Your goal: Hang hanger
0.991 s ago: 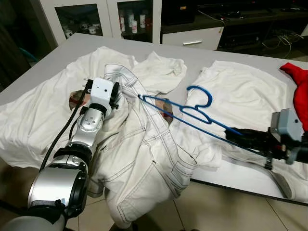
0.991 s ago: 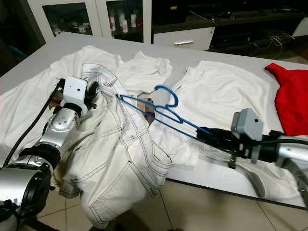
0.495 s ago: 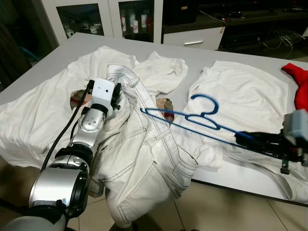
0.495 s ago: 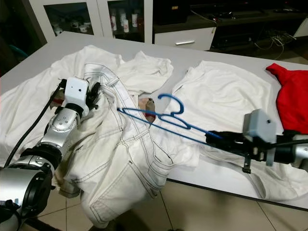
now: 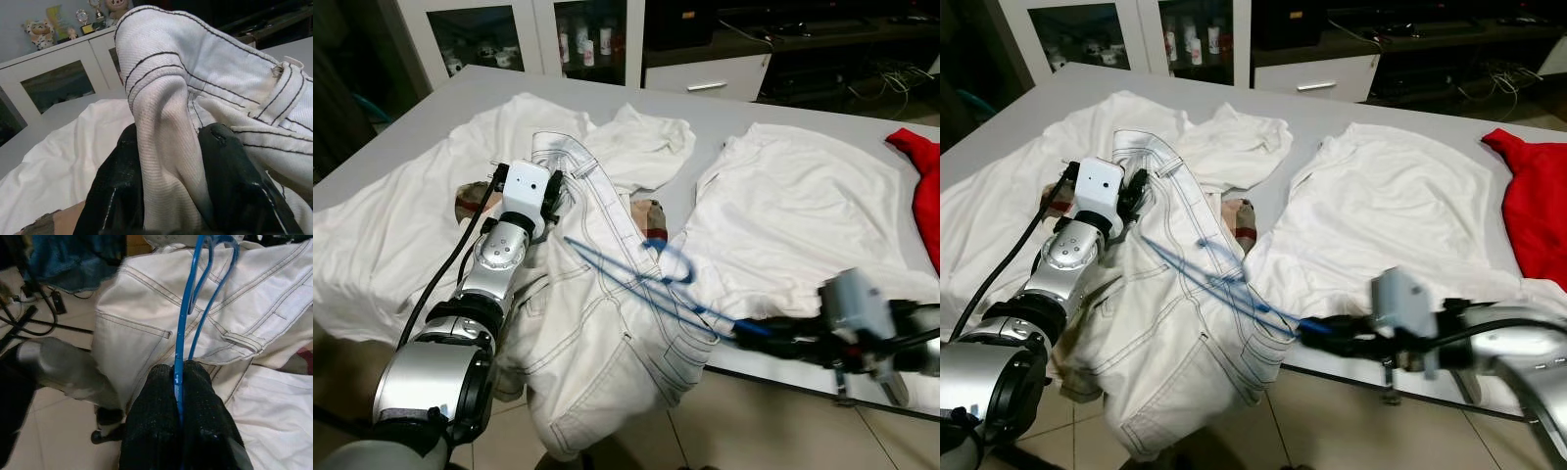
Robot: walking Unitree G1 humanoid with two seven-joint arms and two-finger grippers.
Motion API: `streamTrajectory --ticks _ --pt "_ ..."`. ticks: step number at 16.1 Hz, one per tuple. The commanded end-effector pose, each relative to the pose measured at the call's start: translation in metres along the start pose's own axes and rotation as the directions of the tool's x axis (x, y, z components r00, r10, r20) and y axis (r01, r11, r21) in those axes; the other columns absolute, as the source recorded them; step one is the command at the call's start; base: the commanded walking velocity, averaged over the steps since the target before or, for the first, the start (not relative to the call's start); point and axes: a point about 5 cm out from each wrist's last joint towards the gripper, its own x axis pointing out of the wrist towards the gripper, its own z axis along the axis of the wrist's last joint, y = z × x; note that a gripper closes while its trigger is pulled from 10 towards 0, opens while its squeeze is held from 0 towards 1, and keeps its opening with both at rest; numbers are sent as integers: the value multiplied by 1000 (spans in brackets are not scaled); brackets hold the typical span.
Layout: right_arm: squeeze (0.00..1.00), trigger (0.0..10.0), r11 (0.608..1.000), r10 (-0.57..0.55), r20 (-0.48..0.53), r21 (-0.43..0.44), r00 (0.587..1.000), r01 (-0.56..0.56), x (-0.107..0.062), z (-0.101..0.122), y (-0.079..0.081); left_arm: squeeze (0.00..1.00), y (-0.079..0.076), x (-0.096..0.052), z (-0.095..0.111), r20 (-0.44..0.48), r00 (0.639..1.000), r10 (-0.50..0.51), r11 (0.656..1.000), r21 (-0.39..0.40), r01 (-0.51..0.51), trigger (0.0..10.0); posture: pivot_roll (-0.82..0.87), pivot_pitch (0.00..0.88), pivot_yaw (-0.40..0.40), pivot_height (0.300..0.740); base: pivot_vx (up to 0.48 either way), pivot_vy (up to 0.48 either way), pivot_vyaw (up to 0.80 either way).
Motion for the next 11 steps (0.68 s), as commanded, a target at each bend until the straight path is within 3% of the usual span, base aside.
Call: streamTrajectory --ticks 1,5,6,9,10,11 --pt "0 10000 1000 -29 -25 -13 999 29 6 -1 -4 0 -4 -2 -3 -11 1000 -28 999 26 28 10000 15 53 21 740 0 0 0" --pt "0 10000 985 -173 -158 -27 972 170 13 -18 -23 12 -3 -1 4 38 997 -60 987 155 53 10000 19 61 18 740 0 0 0" --pt "0 10000 981 -195 -197 -33 961 192 14 -23 -25 1000 -1 -1 7 56 996 -66 983 174 56 10000 21 61 16 740 0 0 0" --pt "0 10000 964 -264 -281 -50 923 260 16 -33 -34 1000 6 2 16 97 994 -56 968 247 30 10000 24 59 13 740 0 0 0" --pt "0 10000 956 -291 -312 -58 904 287 17 -37 -38 0 9 4 20 107 992 -59 958 287 26 10000 25 58 12 740 0 0 0" --pt "0 10000 952 -304 -321 -60 897 301 17 -38 -40 0 10 4 22 112 991 -68 951 308 30 10000 27 57 11 740 0 0 0"
